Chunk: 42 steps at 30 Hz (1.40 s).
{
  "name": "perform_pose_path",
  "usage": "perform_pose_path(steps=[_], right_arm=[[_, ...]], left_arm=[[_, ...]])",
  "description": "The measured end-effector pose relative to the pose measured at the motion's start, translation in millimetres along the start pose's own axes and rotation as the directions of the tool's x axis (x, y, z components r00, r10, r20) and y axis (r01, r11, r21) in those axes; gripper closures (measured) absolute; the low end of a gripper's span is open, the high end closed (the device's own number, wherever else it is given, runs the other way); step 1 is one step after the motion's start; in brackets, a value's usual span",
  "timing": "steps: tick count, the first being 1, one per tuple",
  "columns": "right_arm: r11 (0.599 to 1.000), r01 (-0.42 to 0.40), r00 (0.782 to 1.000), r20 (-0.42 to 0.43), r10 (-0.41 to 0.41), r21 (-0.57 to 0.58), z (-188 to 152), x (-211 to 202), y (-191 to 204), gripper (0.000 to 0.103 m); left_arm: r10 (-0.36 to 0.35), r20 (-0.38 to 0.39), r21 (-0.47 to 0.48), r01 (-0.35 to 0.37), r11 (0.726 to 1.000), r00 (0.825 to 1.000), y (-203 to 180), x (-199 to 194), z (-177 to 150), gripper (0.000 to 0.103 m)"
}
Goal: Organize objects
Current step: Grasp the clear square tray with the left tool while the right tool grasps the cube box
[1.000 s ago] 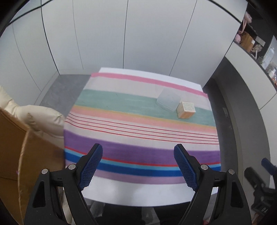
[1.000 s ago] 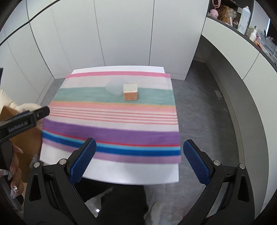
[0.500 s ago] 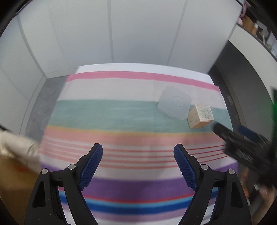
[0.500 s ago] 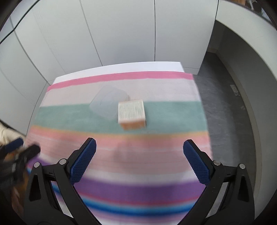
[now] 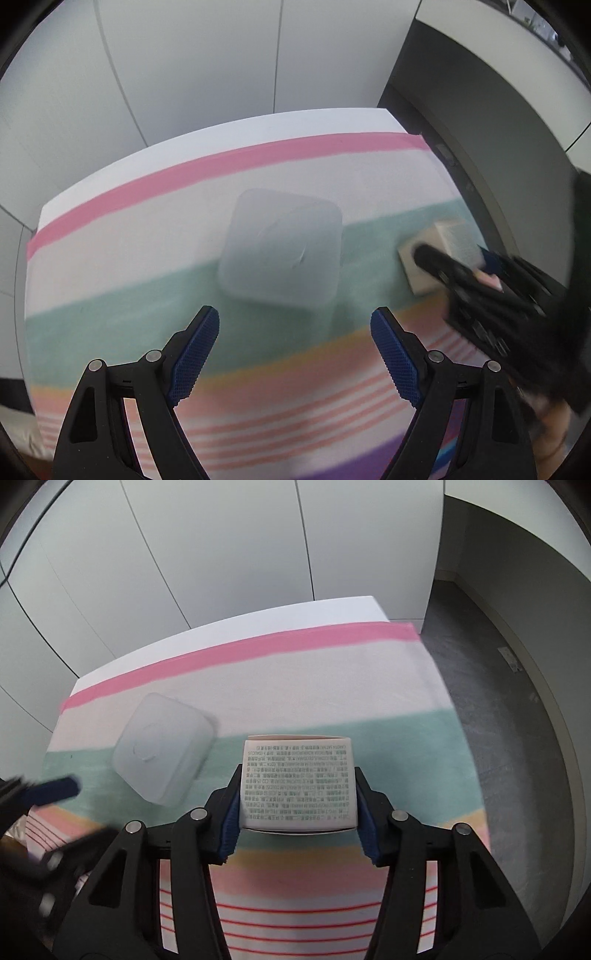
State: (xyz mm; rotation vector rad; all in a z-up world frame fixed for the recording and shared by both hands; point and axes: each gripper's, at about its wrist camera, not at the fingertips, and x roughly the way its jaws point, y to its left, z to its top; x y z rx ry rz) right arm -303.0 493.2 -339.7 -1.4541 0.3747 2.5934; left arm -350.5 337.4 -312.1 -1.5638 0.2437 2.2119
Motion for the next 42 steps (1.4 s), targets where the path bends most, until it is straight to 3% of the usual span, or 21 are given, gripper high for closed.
perform_pose_path(steps=[3,7,12,19,25,27,30,32,34,38,40,42], right_arm=[[1.000,-0.021,1.000,-0.002,0.021,0.007,-6,-3,-9,0.049],[1.000,-0.024,1.000,0.001,0.024,-0.010,-4,-8,-17,0.049],[0.999,-0.004,1.000,0.007,0.004,-0.048,-5,-9,-11,0.049],[0.999,-0.030,1.000,0.005,0.030,-0.041,-4,-9,-16,0.048],[0.998,-0.037,0.999,0.003,0.037,-0.057,-6,-8,-14,0.047],[0.997,-0.038,0.999,0.003,0.038,-0.061,-6,-8,-13,0.047],[0.997,-0.046,0.999,0.003,0.046,-0.061,-6,-8,-13,0.047],[0.997,-0.049,0.999,0.001,0.050,-0.062,-8,-8,-12,0.047],[0.997,-0.049,0.999,0.001,0.049,-0.063,-8,-7,-11,0.046],[0.997,-0.061,0.998,-0.019,0.060,-0.056,-10,-1,-11,0.046],[0.996,-0.055,0.998,-0.023,0.054,-0.064,-12,1,-9,0.046],[0.996,-0.047,0.999,-0.022,0.045,-0.076,-13,1,-7,0.046]], left_arm=[[0.012,-0.017,0.003,-0.012,1.000,1.000,-7,18,17,0.017],[0.093,-0.004,0.039,-0.093,0.995,0.996,-14,30,33,0.009],[0.143,-0.003,0.110,-0.142,0.984,0.990,-22,36,35,0.008],[0.129,-0.009,0.093,-0.128,0.987,0.992,-7,34,45,0.007],[0.164,0.020,0.161,-0.165,0.973,0.986,-6,21,52,0.007],[0.146,0.012,0.201,-0.146,0.969,0.989,-2,15,56,0.006],[0.058,-0.123,0.284,-0.021,0.959,0.991,2,27,55,0.001],[0.068,-0.171,0.313,-0.011,0.950,0.983,6,41,51,0.000],[0.055,-0.231,0.295,0.017,0.955,0.971,13,59,44,0.000],[0.044,-0.158,0.254,-0.002,0.967,0.986,20,76,33,0.001],[0.047,-0.108,0.194,-0.025,0.981,0.993,27,81,31,0.013],[0.030,-0.105,0.136,-0.016,0.991,0.994,34,89,29,0.013]])
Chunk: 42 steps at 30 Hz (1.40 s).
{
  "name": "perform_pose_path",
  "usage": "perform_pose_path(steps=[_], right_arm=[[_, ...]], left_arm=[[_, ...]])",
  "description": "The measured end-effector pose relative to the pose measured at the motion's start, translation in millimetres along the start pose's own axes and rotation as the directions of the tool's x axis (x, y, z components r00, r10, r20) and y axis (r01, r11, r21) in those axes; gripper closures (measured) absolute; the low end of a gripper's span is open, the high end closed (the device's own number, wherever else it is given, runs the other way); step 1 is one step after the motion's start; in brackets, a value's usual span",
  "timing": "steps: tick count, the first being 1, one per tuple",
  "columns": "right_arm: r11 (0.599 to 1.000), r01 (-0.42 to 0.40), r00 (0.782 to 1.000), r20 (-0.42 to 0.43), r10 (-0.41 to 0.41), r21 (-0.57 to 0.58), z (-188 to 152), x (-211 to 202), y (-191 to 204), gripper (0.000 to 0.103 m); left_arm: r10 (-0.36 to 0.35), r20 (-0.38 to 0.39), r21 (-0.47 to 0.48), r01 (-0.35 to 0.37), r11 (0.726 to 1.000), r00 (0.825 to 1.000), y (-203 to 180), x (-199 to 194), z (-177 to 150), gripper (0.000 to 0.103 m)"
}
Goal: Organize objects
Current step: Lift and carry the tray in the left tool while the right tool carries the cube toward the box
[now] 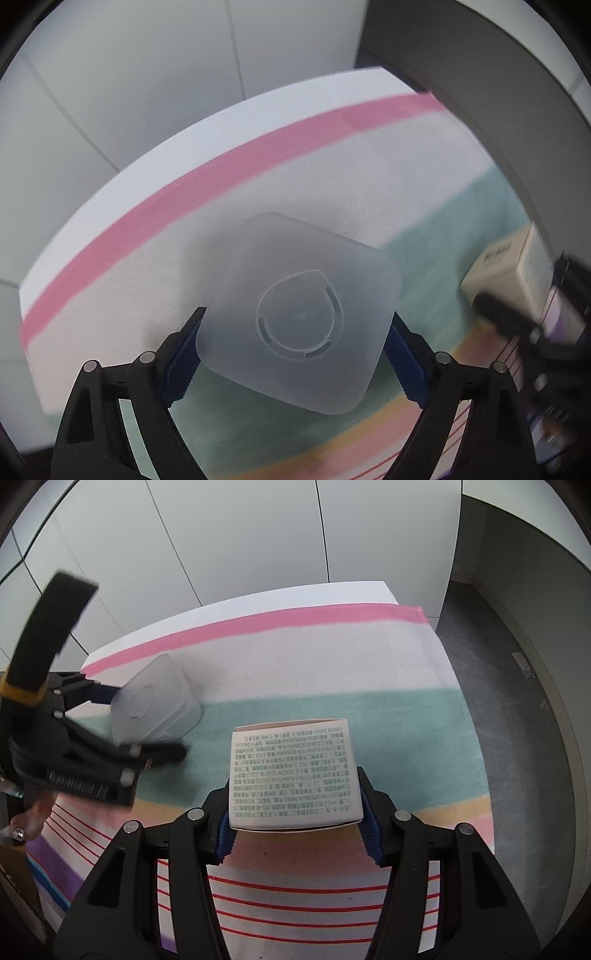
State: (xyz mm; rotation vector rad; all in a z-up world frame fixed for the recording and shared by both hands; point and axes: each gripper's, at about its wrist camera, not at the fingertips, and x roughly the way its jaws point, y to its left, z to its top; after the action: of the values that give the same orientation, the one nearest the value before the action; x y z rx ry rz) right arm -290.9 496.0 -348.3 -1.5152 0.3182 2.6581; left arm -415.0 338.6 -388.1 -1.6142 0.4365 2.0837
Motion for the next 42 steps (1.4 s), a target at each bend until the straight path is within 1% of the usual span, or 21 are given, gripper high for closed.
perform_pose_path(steps=[4,6,7,8,11,14,18,20,21,22,27,29,32,33,35,37,38,39,40,41,42], right_arm=[[1.000,-0.001,1.000,-0.011,0.001,0.007,1,-1,1,0.047],[1.000,0.009,1.000,-0.018,-0.009,0.001,1,-1,2,0.047],[1.000,0.014,1.000,-0.020,-0.014,-0.005,1,-1,4,0.047],[1.000,0.018,1.000,-0.020,-0.019,-0.014,1,-2,6,0.047],[0.998,0.039,0.999,-0.020,-0.040,-0.040,1,-7,11,0.047],[0.998,0.047,0.999,-0.011,-0.048,-0.043,6,-19,15,0.047],[0.998,0.056,0.998,0.007,-0.056,-0.035,17,-41,19,0.047],[0.997,0.064,0.998,0.018,-0.064,-0.034,23,-55,23,0.047],[0.997,0.070,0.997,0.026,-0.069,-0.034,26,-64,25,0.047],[0.997,0.071,0.997,0.032,-0.070,-0.034,29,-71,27,0.047],[0.996,0.071,0.995,0.068,-0.068,-0.048,42,-118,43,0.047],[0.996,0.074,0.994,0.083,-0.069,-0.058,47,-138,51,0.047],[0.995,0.074,0.992,0.105,-0.068,-0.059,55,-175,61,0.047],[0.995,0.075,0.992,0.110,-0.068,-0.058,57,-184,63,0.047],[0.994,0.084,0.989,0.126,-0.076,-0.063,60,-210,70,0.047],[0.993,0.099,0.986,0.140,-0.088,-0.070,62,-228,77,0.047],[0.992,0.106,0.984,0.149,-0.094,-0.074,63,-239,80,0.047],[0.991,0.111,0.983,0.157,-0.097,-0.077,63,-250,83,0.047],[0.991,0.112,0.982,0.160,-0.098,-0.080,63,-256,85,0.047],[0.990,0.113,0.982,0.160,-0.099,-0.084,63,-264,88,0.047],[0.989,0.119,0.982,0.157,-0.104,-0.089,62,-270,90,0.047]], left_arm=[[0.023,0.028,-0.055,-0.022,0.998,0.999,8,11,-8,0.013],[0.058,0.081,-0.045,-0.054,0.998,0.995,8,9,-14,0.013],[0.083,0.097,-0.048,-0.078,0.996,0.992,9,9,-17,0.013],[0.094,0.095,-0.076,-0.087,0.993,0.991,10,8,-19,0.013],[0.084,0.114,-0.115,-0.071,0.991,0.990,20,3,-23,0.013],[0.103,0.169,-0.122,-0.083,0.989,0.980,27,-13,-27,0.013],[0.108,0.196,-0.147,-0.080,0.986,0.975,38,-34,-30,0.013],[0.104,0.210,-0.169,-0.069,0.983,0.972,43,-50,-34,0.013],[0.105,0.220,-0.178,-0.066,0.982,0.970,47,-51,-22,0.013],[0.101,0.230,-0.180,-0.060,0.982,0.968,52,-58,-22,0.013],[0.142,0.271,-0.191,-0.091,0.977,0.952,61,-97,-35,0.013],[0.143,0.285,-0.203,-0.087,0.975,0.948,64,-116,-41,0.013],[0.138,0.326,-0.216,-0.068,0.974,0.935,73,-146,-56,0.013],[0.145,0.338,-0.223,-0.071,0.972,0.930,77,-159,-66,0.013],[0.170,0.354,-0.244,-0.085,0.966,0.920,74,-172,-69,0.013],[0.186,0.356,-0.273,-0.089,0.958,0.916,75,-186,-80,0.013],[0.190,0.355,-0.285,-0.088,0.954,0.916,81,-195,-93,0.013],[0.196,0.354,-0.290,-0.092,0.952,0.914,82,-202,-97,0.013],[0.210,0.358,-0.295,-0.103,0.950,0.910,85,-207,-101,0.013],[0.227,0.365,-0.297,-0.119,0.948,0.903,89,-218,-114,0.013],[0.244,0.364,-0.299,-0.136,0.945,0.899,86,-220,-117,0.013]])
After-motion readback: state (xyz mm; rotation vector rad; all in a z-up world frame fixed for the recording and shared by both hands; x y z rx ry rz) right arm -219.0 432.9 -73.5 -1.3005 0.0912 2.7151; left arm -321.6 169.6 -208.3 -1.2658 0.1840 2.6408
